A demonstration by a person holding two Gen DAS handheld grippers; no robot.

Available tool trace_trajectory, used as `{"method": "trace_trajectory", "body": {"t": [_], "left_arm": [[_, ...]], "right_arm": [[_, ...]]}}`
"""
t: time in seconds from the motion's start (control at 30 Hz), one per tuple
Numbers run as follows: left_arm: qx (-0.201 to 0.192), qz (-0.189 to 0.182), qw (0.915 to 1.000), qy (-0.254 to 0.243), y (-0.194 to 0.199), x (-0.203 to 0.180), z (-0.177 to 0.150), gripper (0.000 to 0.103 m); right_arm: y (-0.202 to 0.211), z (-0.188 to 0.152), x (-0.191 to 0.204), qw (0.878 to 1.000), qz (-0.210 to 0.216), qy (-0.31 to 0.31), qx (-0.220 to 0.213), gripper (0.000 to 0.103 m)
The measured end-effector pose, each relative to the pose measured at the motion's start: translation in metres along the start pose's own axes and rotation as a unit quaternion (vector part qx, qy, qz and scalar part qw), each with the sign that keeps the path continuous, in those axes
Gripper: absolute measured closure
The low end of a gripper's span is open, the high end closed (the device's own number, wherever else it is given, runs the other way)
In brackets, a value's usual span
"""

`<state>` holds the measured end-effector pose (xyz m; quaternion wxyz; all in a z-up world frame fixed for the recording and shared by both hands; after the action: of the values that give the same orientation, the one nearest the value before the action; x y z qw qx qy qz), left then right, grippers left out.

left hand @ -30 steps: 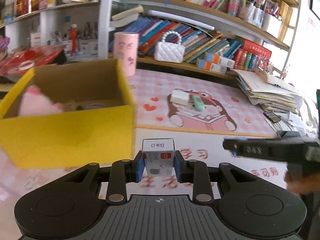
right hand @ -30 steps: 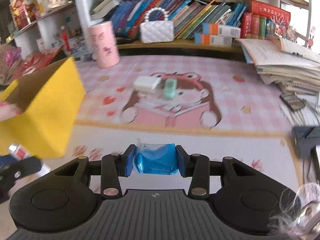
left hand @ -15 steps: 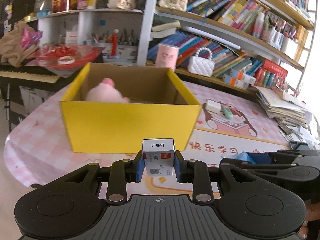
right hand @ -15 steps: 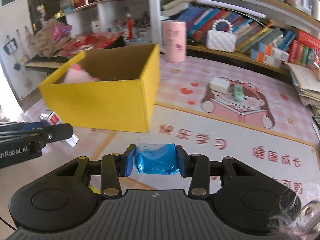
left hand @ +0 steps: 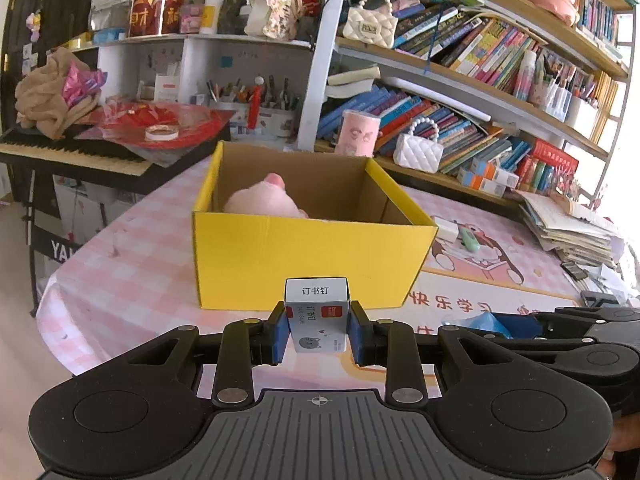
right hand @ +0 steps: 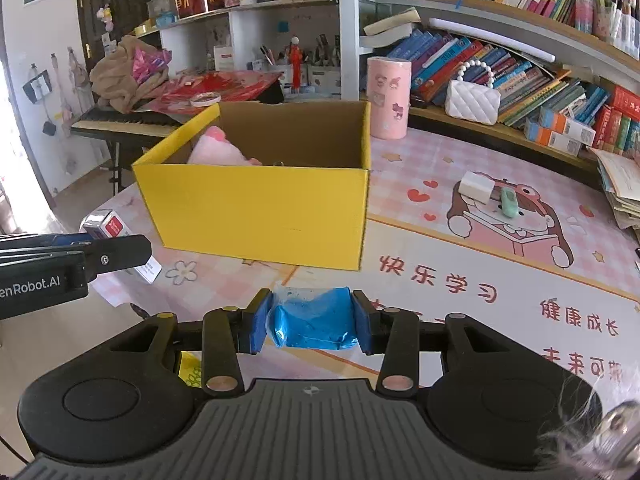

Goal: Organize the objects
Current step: 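Carry the white box and blue pouch with both tools to the yellow box, then lower both into the box and open the left and right tools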

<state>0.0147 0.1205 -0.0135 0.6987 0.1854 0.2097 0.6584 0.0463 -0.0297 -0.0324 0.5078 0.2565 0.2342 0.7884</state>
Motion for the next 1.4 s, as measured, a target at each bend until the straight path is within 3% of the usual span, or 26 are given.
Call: {"method": "trace_trajectory", "body": {"t": [0.43, 0.87, 1.07, 1.4], "left_arm": [[-0.042, 0.001, 0.9991, 0.001, 0.009, 0.02, 0.027, 0.075], [-0.079, 0.027, 0.9965, 0.013, -0.026, 0.029, 0.085, 0.075], [-0.072, 0.04, 0.9965, 0.015, -0.061, 0.03, 0.105, 0.075], [-0.025, 0.029, 0.999, 0.022, -0.13, 0.025, 0.128, 0.075]], "right_arm": [[-0.001, 0.018, 0.03, 0.999, 0.0, 0.027, -0.018, 0.064], [-0.042, 0.107, 0.037, 0.995, 0.027, 0.058, -0.08, 0.064], [-0.095, 0.124, 0.036, 0.993, 0.046, 0.098, -0.043, 0.063], [-0.161, 0.118, 0.042, 0.98, 0.112, 0.149, 0.067, 0.063]]}}
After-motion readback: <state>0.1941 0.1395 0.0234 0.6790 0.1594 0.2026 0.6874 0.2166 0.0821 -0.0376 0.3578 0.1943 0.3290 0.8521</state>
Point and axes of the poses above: each gripper's, at about its wrist camera, not at the fingertips, and y roughly against the way its jaws point, x to its left, z to its top, the point moved 7 cm from there along -y, roughly the way its jaws point, and after that the axes turned 9 degrees about -y, right-handed, at the moved point
